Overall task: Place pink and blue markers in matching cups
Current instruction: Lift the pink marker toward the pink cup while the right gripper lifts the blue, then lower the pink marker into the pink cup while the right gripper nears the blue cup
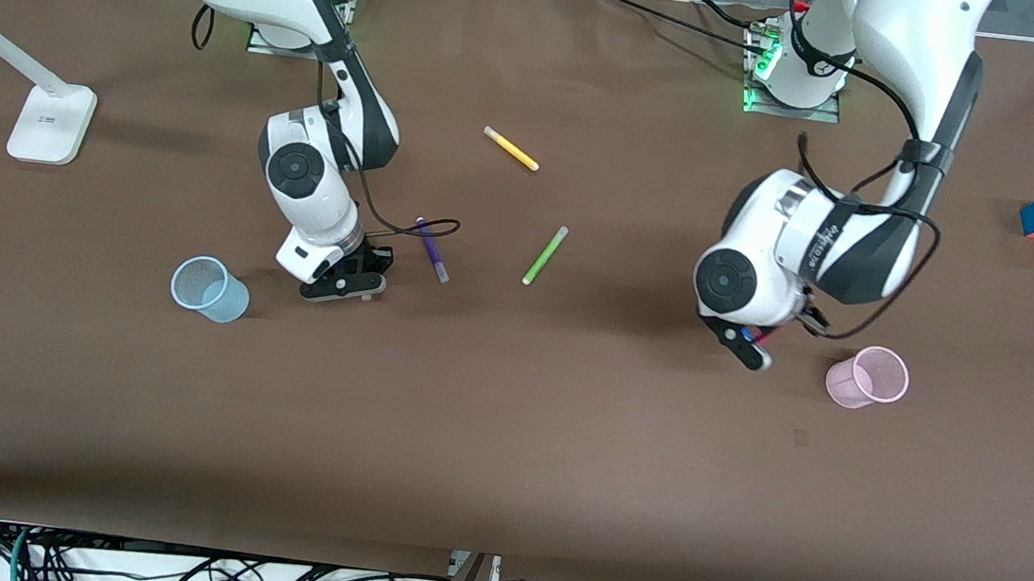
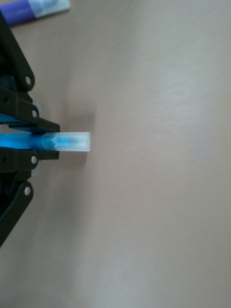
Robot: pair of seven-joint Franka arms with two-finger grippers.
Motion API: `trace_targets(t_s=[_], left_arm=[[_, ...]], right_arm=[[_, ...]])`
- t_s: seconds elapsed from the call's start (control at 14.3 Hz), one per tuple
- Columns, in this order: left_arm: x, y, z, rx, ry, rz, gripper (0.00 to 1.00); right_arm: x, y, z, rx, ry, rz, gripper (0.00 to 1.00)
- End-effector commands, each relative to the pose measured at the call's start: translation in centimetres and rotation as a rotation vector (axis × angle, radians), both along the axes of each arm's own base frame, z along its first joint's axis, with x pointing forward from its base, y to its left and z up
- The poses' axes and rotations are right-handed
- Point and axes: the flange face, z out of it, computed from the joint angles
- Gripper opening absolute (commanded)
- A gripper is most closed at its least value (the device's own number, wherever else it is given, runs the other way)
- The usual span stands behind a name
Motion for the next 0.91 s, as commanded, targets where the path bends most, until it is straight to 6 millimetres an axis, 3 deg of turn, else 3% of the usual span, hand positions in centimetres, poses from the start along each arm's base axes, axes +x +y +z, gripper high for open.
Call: trace_targets(t_s=[0.0, 0.07, 0.21, 0.42, 0.49, 0.63, 0.84], left_arm=[[0.6, 0.8, 0.7, 0.142, 0.082, -0.103, 0.16], [0.8, 1.4, 0.8, 0.152, 0.102, -0.121, 0.11], [1.9, 4.7, 1.1, 0.187, 0.095, -0.103, 0.11], [2.8, 11.2, 0.4, 0.185, 0.113, -0.010, 0.12], [2.9, 12.4, 0.4, 0.181, 0.114, 0.011, 0.12], [2.9, 13.8, -0.1, 0.178, 0.118, 0.037, 0.12], [3.4, 13.7, -1.2, 0.161, 0.102, 0.018, 0.12]], right_arm=[[2.0, -0.4, 5.0, -0.010, 0.010, 0.073, 0.00], [2.8, -0.5, 6.3, -0.019, 0.026, 0.090, 0.00], [4.2, -1.3, 8.2, -0.036, 0.047, 0.127, 0.00], [5.5, -3.9, 10.3, -0.061, 0.056, 0.277, 0.00], [5.8, -5.2, 10.5, -0.073, 0.058, 0.339, 0.00], [6.3, -7.1, 11.7, -0.054, 0.052, 0.437, 0.00], [6.6, -10.3, 13.0, 0.046, 0.050, 0.580, 0.00]])
